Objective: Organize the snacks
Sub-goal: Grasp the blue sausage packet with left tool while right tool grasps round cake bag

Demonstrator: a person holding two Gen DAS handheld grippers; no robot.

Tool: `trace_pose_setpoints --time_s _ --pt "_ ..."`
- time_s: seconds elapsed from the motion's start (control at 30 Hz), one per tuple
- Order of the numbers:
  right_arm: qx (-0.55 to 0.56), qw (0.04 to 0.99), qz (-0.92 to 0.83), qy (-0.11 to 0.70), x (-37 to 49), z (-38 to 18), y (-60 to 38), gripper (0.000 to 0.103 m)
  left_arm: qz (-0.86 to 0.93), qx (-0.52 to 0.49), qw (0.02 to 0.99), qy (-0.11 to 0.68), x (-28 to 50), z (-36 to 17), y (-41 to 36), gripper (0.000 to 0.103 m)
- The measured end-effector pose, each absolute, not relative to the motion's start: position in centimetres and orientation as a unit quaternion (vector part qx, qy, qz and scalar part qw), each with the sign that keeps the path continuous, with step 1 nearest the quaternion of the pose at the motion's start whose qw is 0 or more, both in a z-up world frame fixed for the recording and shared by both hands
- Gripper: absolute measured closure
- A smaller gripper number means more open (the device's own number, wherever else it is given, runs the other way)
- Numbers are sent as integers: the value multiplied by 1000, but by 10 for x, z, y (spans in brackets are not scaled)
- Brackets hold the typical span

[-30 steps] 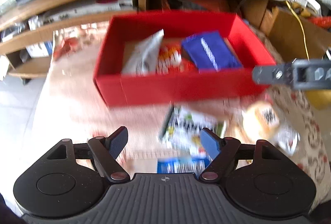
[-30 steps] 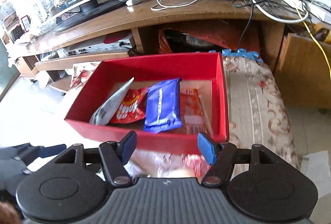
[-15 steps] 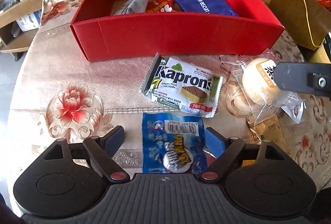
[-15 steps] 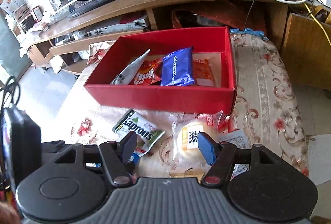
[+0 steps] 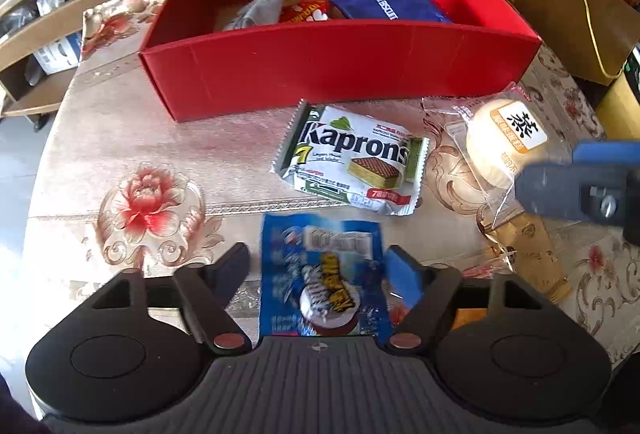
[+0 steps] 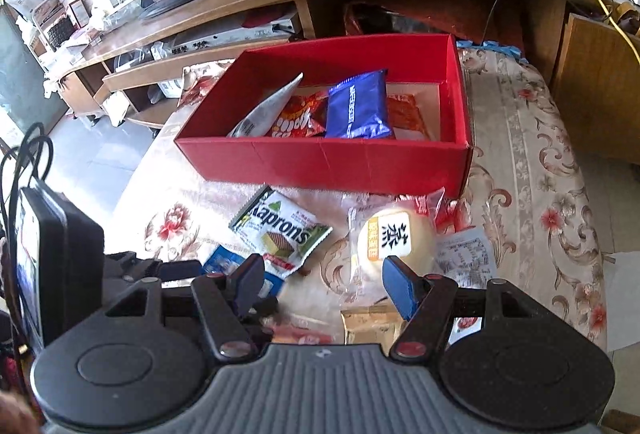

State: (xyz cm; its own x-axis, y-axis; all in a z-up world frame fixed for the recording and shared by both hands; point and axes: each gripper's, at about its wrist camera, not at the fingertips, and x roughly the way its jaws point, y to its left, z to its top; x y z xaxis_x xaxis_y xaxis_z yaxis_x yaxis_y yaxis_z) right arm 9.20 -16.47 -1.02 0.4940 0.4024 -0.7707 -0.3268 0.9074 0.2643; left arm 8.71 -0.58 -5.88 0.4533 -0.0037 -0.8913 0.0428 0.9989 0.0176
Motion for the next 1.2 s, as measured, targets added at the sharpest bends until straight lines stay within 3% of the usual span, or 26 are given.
trace_pose_setpoints --time_s 0.2,0.33,0.5,0.63,0.7,0.77,0.83,0.9,0.97,1.2 --pt "36 851 216 477 79 -22 -164 42 -4 1 852 524 82 -57 12 32" --pt "24 839 226 495 66 -34 -156 42 -5 -19 853 521 76 -52 24 42" --pt "10 818 231 526 62 -52 -140 42 -7 -32 852 523 72 -52 31 40" --pt "7 807 231 543 64 -62 -127 42 -4 -34 852 522 73 -51 34 24" --pt "-4 803 227 551 66 -68 -119 40 -3 -36 852 523 73 -50 35 21" --pt "-21 805 232 546 64 -70 -108 28 -2 -36 851 524 73 -51 37 18" --pt "-48 812 229 535 61 -71 -98 28 1 -35 849 527 73 -52 39 18" --pt "-79 815 230 526 57 -72 -93 33 -1 -35 847 531 72 -53 40 18" --pt "-100 821 226 515 53 -71 -95 51 -7 -32 847 531 69 -52 39 18" --pt "-68 823 235 512 51 -63 -120 51 -4 -19 843 537 64 -55 31 15"
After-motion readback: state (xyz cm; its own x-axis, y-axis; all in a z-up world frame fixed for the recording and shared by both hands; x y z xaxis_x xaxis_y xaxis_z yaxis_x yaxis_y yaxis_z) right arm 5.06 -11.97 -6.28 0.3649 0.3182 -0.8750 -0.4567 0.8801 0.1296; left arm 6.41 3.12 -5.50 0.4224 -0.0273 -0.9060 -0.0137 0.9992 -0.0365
